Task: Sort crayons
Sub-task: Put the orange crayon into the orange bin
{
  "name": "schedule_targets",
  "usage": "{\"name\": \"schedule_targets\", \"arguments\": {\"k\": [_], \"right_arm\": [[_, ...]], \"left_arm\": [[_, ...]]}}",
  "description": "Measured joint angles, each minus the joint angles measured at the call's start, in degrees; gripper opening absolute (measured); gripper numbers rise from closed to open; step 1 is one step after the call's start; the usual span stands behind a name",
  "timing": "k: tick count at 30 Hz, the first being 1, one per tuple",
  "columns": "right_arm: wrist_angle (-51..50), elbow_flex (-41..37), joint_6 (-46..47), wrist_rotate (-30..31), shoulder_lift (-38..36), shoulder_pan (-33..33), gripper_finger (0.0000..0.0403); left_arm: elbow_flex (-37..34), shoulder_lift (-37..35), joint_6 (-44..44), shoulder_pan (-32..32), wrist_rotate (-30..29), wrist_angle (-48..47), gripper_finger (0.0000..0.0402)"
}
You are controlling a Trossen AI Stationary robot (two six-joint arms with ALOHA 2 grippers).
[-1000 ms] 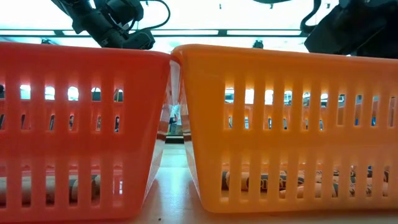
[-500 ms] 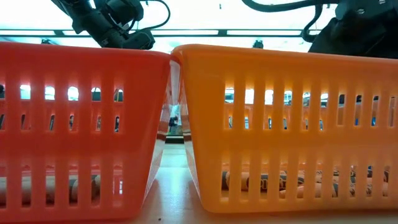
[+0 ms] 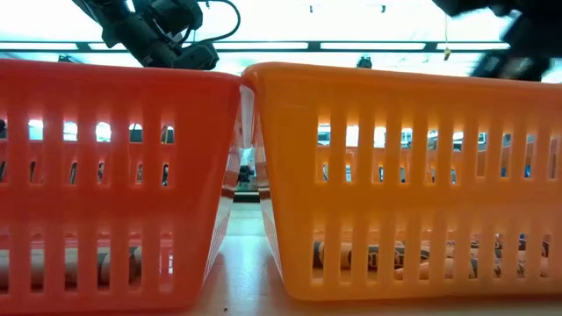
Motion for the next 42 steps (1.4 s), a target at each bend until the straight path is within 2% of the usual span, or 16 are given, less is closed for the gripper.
{"name": "schedule_targets", "arguments": {"k": [3,11,15,18,23,30,38,42], "right_arm": [[-0.06,0.04,-3.37,4.39,-3.47,-1.62,0.0094],[-0.16,0.04,-20.78,22.92,-7.6,-6.95,0.0094],[0.13,0.04,-27.12,28.14,-7.51,-10.53,0.0093],[1.69,0.04,-27.73,31.9,-7.13,-13.45,0.0093],[5.29,0.07,-23.37,34.04,-6.55,-18.15,0.0093],[12.26,0.11,-8.77,35.8,-4.79,-23.64,0.0093],[20.58,0.11,3.58,29.52,0.94,-26.15,0.0093],[22.41,0.09,9.93,29.29,3.02,-25.78,0.0085]], "left_arm": [[0.0,0.0,0.0,0.01,0.0,0.0,0.013],[0.0,0.0,-0.18,0.0,0.0,0.0,0.013],[0.0,0.0,-1.14,0.01,0.0,0.0,0.013],[0.0,0.0,-3.02,-0.01,0.73,0.02,0.013],[-0.11,0.59,-0.29,-0.39,5.69,-0.29,0.013],[-0.09,0.92,-0.21,-2.92,6.67,1.8,0.013],[-0.09,0.92,1.22,-4.59,6.8,2.27,0.013],[-0.06,0.92,1.11,-4.8,6.74,2.29,0.013]]}}
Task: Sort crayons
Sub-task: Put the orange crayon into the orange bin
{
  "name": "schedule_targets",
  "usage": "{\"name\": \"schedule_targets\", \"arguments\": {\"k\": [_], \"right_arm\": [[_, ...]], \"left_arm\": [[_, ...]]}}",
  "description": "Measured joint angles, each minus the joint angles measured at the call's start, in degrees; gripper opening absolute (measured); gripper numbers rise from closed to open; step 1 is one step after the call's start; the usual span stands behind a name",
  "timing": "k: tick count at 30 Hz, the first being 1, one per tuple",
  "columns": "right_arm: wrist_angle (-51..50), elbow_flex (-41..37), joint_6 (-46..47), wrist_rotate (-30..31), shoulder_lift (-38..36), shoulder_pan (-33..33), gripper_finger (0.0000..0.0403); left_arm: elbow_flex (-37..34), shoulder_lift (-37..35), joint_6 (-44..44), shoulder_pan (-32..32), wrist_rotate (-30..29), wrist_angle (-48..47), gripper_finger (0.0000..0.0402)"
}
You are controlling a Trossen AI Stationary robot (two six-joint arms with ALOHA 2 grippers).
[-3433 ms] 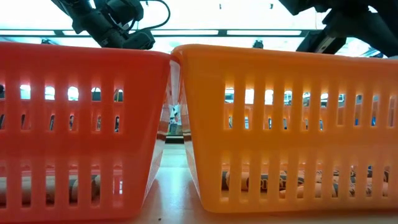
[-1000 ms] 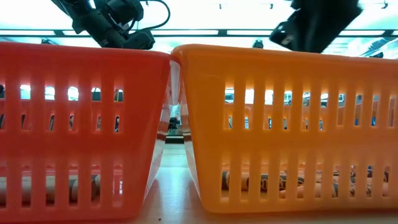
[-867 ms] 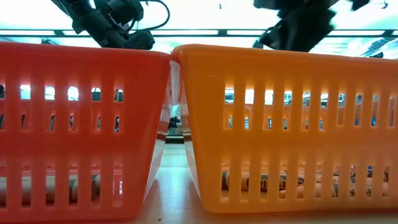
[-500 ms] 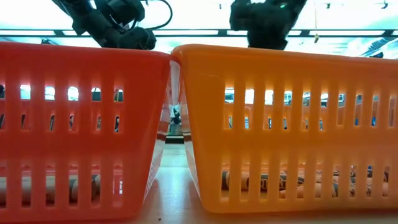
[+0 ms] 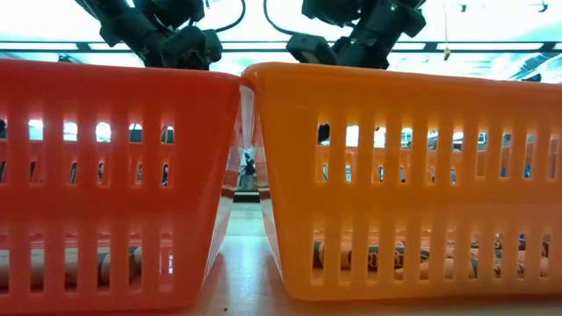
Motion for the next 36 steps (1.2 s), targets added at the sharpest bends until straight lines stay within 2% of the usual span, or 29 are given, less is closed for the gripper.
{"name": "schedule_targets", "arguments": {"k": [5,11,19,22,30,36], "right_arm": [[-1.35,-0.04,7.21,1.31,0.94,0.37,0.0074],[-2.52,0.75,14.44,0.0,2.22,0.41,0.0052],[-18.35,14.51,14.33,0.97,10.47,1.95,0.0022],[-23.74,19.14,17.56,1.89,13.72,1.92,0.0017],[-25.43,21.43,23.88,2.79,17.85,1.68,0.0026],[-24.46,21.42,25.44,1.7,19.83,1.64,0.0063]], "left_arm": [[0.04,0.02,-0.18,0.0,-0.03,0.46,0.013],[0.06,0.02,-1.53,0.0,-0.03,0.85,0.013],[0.06,0.07,-1.09,0.0,-0.09,1.93,0.013],[0.06,0.09,-1.03,0.08,-0.1,1.2,0.013],[0.06,0.09,-1.1,0.11,-0.14,-7.25,0.013],[0.06,0.09,-1.35,0.11,-0.17,-12.22,0.013]]}}
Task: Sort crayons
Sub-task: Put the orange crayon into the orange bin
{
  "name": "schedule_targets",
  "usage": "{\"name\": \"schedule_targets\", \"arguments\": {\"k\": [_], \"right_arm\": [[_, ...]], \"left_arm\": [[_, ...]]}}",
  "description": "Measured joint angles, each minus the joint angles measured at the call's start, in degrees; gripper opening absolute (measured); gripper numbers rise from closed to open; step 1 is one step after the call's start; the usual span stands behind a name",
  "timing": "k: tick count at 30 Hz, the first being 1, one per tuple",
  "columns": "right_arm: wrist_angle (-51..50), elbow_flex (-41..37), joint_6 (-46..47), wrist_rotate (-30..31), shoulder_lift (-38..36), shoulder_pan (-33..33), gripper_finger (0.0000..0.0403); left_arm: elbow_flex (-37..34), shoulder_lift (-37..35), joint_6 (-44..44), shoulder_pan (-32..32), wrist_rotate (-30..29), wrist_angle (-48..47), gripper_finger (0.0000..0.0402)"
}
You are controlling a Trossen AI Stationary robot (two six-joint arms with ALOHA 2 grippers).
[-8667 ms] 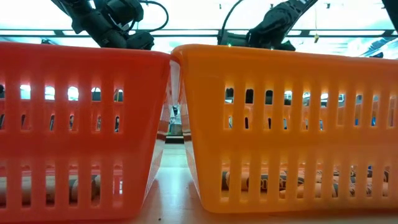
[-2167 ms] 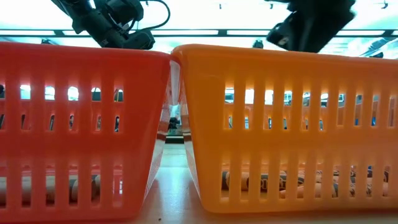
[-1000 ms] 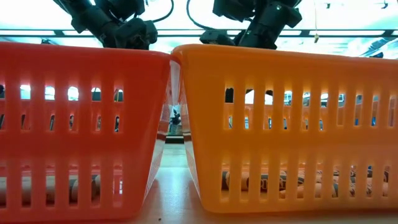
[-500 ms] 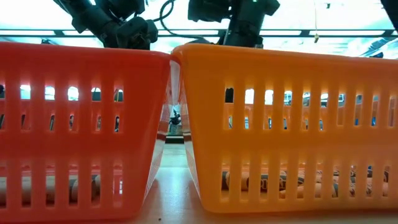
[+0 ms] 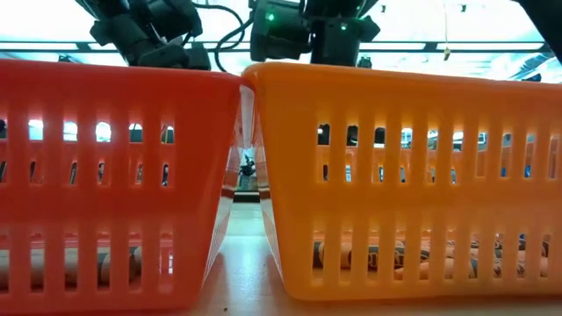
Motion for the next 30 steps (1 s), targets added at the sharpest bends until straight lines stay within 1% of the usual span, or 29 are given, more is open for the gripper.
{"name": "schedule_targets", "arguments": {"k": [5,9,17,22,25,30], "right_arm": [[-0.21,-0.02,1.07,-0.49,2.09,0.04,0.0097],[-1.15,-0.07,1.13,-1.11,2.59,0.02,0.0108],[-0.23,-1.17,0.2,-0.3,2.53,0.0,0.0105],[1.47,-4.06,-0.36,-2.39,2.24,0.0,0.0105],[2.22,-5.12,-0.92,-2.62,2.01,0.0,0.0104],[2.1,-5.25,-3.41,-2.67,2.05,0.11,0.0088]], "left_arm": [[0.0,0.0,-2.0,0.0,0.01,-0.02,0.013],[0.0,0.0,-2.43,0.0,0.01,0.09,0.013],[0.0,0.0,-2.39,0.0,0.01,0.06,0.013],[0.0,0.0,-2.37,0.0,0.01,0.06,0.013],[0.0,0.0,-2.37,0.0,0.01,0.04,0.013],[0.0,0.0,-2.35,0.0,0.03,0.06,0.013]]}}
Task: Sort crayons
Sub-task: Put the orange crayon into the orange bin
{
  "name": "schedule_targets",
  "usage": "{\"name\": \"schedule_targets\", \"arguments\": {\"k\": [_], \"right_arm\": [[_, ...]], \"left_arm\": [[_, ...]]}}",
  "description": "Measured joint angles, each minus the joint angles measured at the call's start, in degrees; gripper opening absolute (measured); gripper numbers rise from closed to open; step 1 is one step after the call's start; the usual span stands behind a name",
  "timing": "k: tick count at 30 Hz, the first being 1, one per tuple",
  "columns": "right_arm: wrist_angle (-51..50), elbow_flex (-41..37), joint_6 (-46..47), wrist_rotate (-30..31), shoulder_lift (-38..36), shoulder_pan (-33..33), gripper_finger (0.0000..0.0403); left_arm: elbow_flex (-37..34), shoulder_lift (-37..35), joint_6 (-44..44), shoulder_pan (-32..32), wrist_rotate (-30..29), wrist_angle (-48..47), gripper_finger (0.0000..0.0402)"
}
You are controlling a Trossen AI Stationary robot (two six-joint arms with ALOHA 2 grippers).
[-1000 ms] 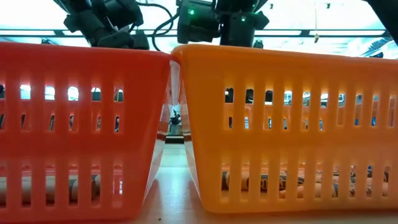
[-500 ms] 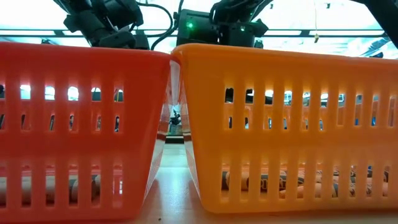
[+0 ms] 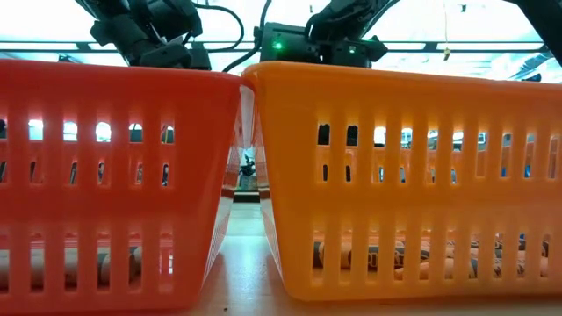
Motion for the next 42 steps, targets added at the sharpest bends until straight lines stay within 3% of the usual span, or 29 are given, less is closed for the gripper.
{"name": "schedule_targets", "arguments": {"k": [10,19,34,42], "right_arm": [[-0.27,-0.08,-2.76,-0.53,0.13,-0.05,0.0024],[-2.09,-0.41,-10.83,-5.76,-1.7,-1.14,0.0036],[0.1,-0.32,-34.95,-27.94,-8.0,0.73,0.0038],[1.35,-0.24,-39.68,-32.12,-10.75,3.71,0.0039]], "left_arm": [[0.0,0.0,0.0,0.0,0.0,0.0,0.013],[0.0,0.0,-2.67,-0.79,0.09,-1.05,0.013],[0.0,0.0,-2.81,-3.72,0.09,1.57,0.013],[0.0,0.0,-3.06,-3.69,0.08,1.73,0.013]]}}
